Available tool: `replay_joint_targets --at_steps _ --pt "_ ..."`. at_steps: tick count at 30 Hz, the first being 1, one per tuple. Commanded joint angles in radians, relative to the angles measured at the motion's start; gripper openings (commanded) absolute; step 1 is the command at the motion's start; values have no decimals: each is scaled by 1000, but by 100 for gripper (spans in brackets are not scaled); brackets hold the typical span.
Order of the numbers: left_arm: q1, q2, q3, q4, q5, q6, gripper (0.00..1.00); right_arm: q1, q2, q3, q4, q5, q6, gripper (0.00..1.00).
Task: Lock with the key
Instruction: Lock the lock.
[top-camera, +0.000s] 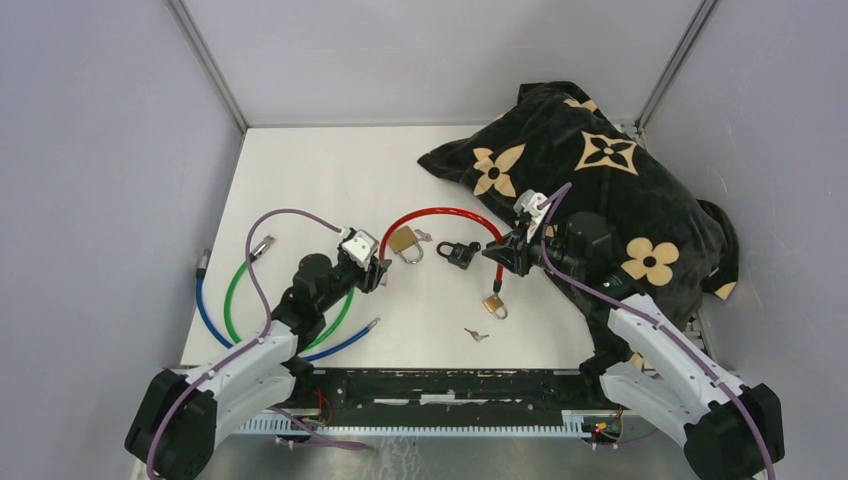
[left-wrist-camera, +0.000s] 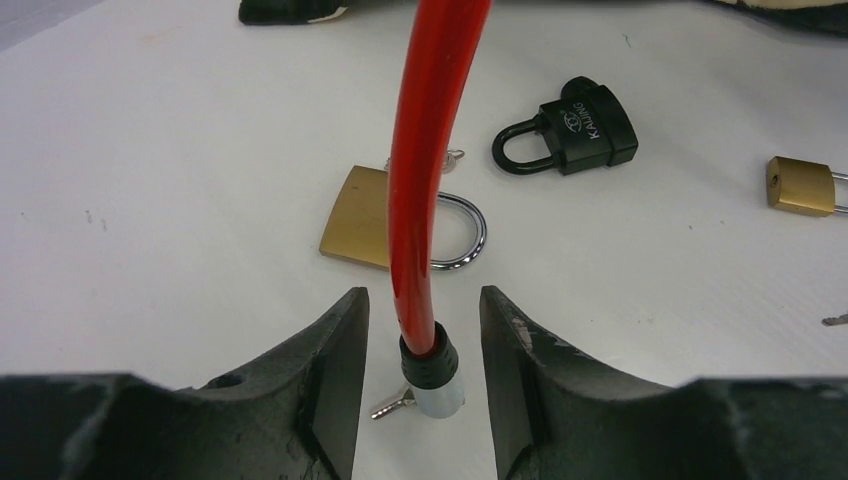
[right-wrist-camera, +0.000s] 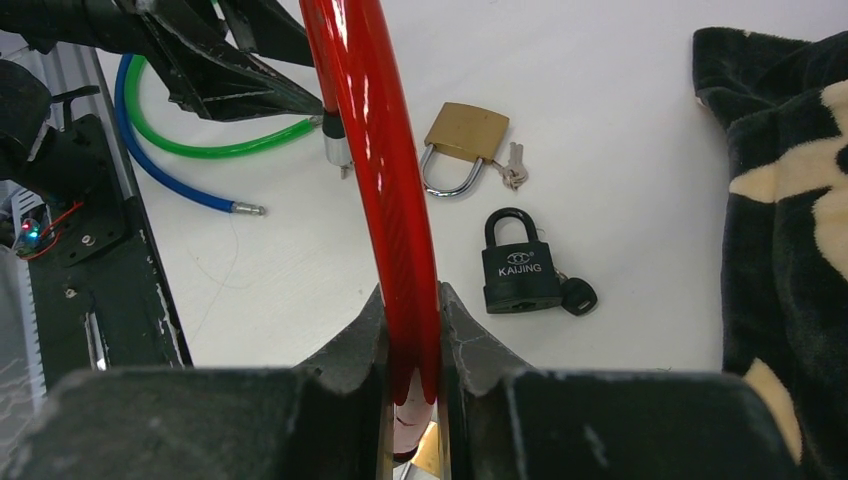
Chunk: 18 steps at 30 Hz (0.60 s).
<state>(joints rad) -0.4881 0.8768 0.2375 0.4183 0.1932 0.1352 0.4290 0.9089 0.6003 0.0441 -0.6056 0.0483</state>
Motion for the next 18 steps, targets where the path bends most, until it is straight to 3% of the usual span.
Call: replay_joint_targets --at_steps 1,7,13,18 --pt "3 33 9 137 -20 -64 48 -3 -31 47 96 -52 10 0" --pt "4 58 -4 198 31 -75 32 -3 -53 51 99 -66 12 0" --pt "2 59 -33 183 101 -154 36 -4 -61 60 103 -71 14 0" --pt "1 56 -65 219 70 -199 36 -3 -63 65 102 -80 15 0"
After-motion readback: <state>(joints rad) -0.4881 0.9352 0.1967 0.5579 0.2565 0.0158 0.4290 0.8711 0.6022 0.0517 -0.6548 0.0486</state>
